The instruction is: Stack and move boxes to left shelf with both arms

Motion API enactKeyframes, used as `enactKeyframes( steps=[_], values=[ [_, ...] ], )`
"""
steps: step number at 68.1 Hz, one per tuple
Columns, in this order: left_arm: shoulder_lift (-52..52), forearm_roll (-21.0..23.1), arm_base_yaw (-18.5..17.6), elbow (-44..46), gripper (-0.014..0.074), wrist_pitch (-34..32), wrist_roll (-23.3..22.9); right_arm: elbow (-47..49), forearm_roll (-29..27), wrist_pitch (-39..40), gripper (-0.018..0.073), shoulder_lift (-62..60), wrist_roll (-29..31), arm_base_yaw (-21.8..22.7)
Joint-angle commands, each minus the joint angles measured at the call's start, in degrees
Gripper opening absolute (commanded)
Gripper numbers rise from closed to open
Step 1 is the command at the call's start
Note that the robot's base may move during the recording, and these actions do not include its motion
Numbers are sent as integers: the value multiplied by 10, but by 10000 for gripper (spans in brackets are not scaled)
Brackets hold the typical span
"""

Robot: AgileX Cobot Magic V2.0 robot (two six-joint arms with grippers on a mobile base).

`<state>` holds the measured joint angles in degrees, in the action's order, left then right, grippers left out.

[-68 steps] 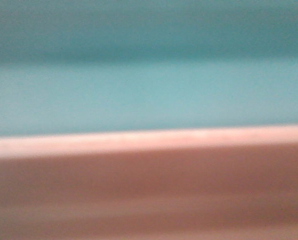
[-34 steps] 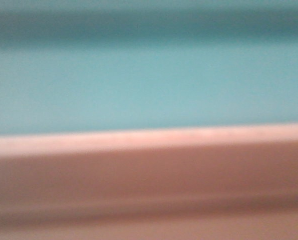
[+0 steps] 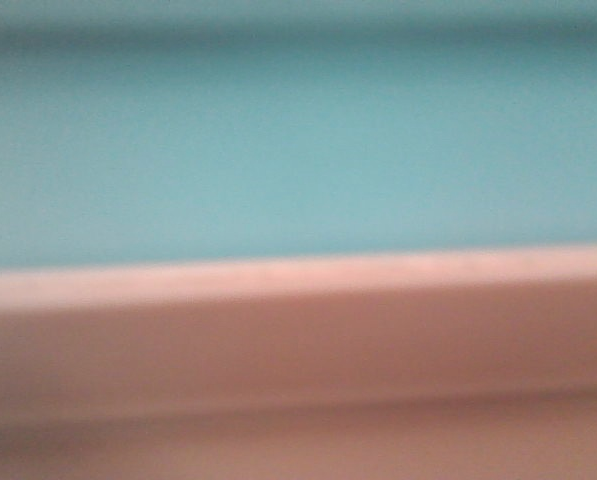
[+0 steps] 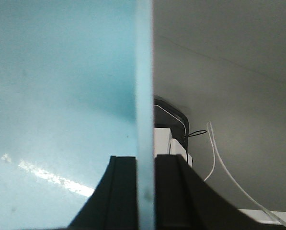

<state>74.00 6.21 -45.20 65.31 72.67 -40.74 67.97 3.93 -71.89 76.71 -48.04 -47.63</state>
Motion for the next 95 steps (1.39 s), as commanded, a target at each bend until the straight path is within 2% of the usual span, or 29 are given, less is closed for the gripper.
enactKeyframes(
  steps=[1,95],
  values=[
    [-20,69,-8,22,-12,42,0,19,-24,-35,53,-18,1,-1],
    [-20,69,-8,22,-12,42,0,19,-23,-35,53,-18,1,-1]
  ],
)
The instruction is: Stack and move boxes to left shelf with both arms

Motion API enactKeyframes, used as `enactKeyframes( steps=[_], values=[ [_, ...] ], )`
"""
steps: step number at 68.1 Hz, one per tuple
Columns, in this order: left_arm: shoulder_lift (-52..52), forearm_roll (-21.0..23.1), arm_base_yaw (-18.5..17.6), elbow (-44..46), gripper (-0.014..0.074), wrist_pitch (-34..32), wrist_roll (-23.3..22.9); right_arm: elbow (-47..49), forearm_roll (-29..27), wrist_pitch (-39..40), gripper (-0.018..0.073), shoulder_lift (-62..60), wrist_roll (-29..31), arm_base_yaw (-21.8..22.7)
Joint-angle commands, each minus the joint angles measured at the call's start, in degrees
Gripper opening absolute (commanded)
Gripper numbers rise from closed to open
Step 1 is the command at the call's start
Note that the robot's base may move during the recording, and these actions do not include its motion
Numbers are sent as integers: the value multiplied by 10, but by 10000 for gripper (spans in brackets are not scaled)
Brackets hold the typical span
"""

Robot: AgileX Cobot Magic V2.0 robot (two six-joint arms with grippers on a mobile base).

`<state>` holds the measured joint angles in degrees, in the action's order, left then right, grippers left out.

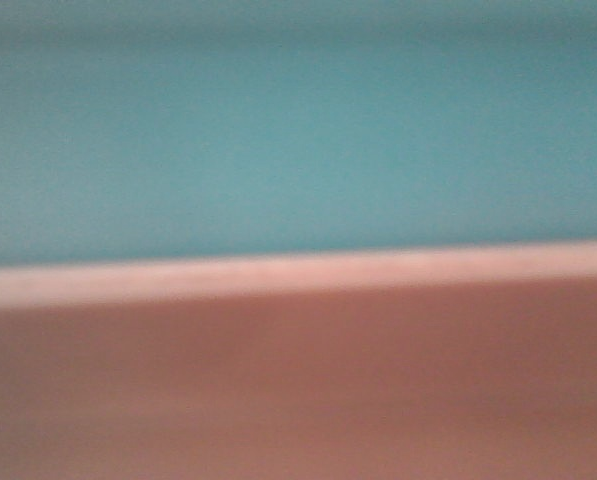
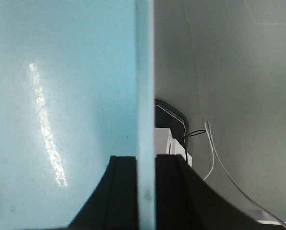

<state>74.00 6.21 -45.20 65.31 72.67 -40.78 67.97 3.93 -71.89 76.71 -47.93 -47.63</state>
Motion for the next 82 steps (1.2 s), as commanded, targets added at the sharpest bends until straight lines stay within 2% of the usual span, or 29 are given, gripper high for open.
enactKeyframes(
  steps=[1,82],
  values=[
    [-20,69,-8,22,-12,42,1,19,-23,-35,53,-18,0,-1],
    [-20,71,-8,22,-12,42,1,19,-23,-35,53,-18,0,-1]
  ],
)
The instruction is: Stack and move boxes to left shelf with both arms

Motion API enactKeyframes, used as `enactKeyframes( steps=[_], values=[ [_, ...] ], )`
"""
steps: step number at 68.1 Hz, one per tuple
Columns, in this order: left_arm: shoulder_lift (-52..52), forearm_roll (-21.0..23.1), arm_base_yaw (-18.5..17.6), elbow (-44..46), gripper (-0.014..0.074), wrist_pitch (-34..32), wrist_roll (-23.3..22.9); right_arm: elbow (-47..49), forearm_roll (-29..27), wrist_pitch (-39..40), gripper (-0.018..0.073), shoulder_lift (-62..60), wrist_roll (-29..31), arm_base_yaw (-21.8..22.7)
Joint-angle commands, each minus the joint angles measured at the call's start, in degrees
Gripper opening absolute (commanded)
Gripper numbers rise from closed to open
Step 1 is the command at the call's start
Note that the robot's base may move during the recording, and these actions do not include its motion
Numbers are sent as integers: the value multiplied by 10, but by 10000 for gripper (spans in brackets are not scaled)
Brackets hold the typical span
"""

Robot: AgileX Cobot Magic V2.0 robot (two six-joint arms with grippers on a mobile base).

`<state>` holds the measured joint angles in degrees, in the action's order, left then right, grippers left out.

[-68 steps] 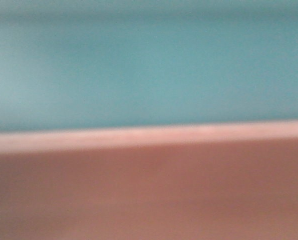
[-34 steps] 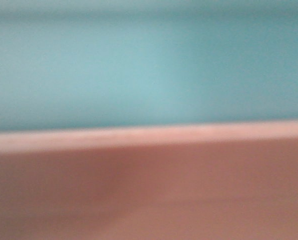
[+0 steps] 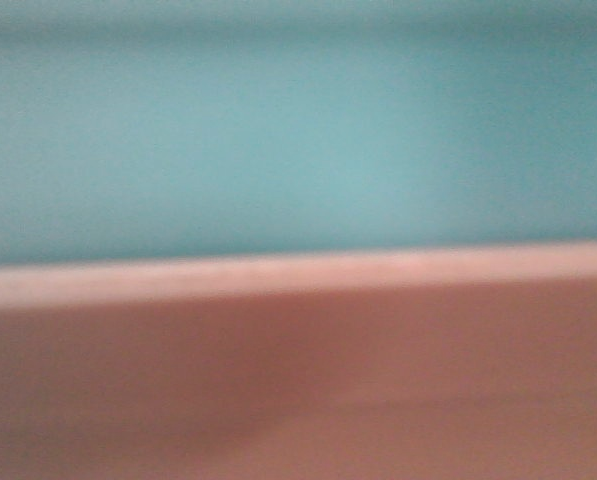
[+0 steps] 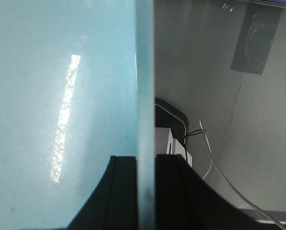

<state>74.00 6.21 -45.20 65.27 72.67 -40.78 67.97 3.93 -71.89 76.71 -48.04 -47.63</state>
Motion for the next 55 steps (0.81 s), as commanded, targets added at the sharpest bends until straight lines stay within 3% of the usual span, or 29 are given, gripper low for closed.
enactKeyframes(
  steps=[1,55],
  values=[
    [-20,71,-8,22,-12,42,1,19,-23,-35,53,-18,1,-1],
    [-20,71,-8,22,-12,42,1,19,-23,-35,53,-18,1,-1]
  ],
)
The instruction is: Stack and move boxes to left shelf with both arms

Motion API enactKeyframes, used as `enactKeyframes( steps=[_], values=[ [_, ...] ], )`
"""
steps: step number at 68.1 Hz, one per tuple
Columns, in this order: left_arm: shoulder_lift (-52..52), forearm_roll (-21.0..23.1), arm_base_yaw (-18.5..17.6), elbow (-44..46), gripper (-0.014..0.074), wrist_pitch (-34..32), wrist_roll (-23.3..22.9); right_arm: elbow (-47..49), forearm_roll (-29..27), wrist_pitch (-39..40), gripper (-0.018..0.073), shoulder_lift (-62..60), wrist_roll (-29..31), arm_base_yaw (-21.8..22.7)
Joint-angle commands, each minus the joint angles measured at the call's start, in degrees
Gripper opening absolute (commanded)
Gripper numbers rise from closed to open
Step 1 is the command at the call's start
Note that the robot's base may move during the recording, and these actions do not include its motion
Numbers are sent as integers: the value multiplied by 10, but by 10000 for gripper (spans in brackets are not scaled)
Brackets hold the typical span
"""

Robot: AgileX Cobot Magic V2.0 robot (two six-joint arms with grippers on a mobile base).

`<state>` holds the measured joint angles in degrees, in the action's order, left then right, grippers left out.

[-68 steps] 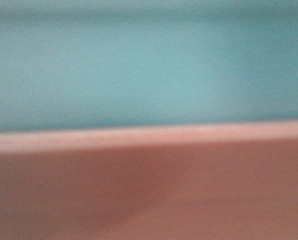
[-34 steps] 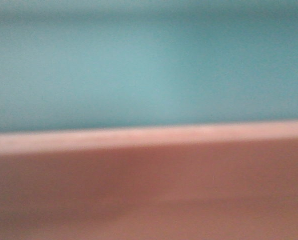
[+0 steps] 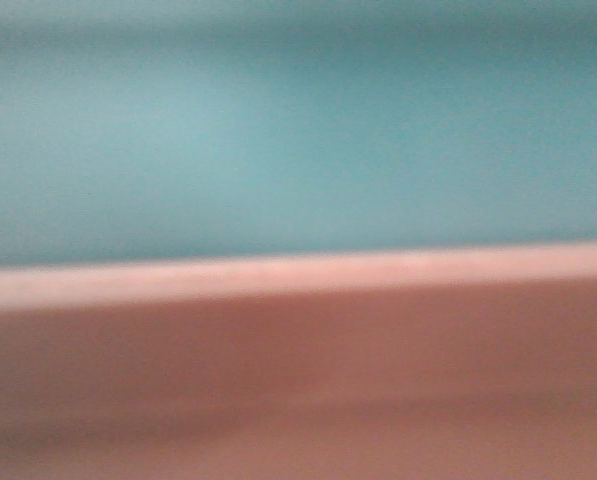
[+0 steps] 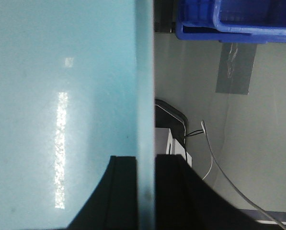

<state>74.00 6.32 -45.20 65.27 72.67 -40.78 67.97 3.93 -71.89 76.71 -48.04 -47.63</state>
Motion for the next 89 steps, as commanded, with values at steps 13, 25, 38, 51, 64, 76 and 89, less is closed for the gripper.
enactKeyframes(
  steps=[13,25,38,51,64,76,89],
  values=[
    [-20,69,-8,22,-12,42,1,19,-23,-35,53,-18,1,-1],
    [-20,69,-8,22,-12,42,1,19,-23,-35,53,-18,1,-1],
    [-20,69,-8,22,-12,42,1,19,-23,-35,53,-18,1,-1],
    [-20,70,-8,22,-12,36,1,19,-23,-35,53,-18,1,-1],
    [-20,70,-8,22,-12,36,1,19,-23,-25,53,-18,1,-1],
    [-20,72,-8,22,-12,35,1,19,-23,-6,53,-18,1,-1],
    [-19,57,0,22,-12,32,3,19,-11,31,53,-18,22,-1]
  ],
)
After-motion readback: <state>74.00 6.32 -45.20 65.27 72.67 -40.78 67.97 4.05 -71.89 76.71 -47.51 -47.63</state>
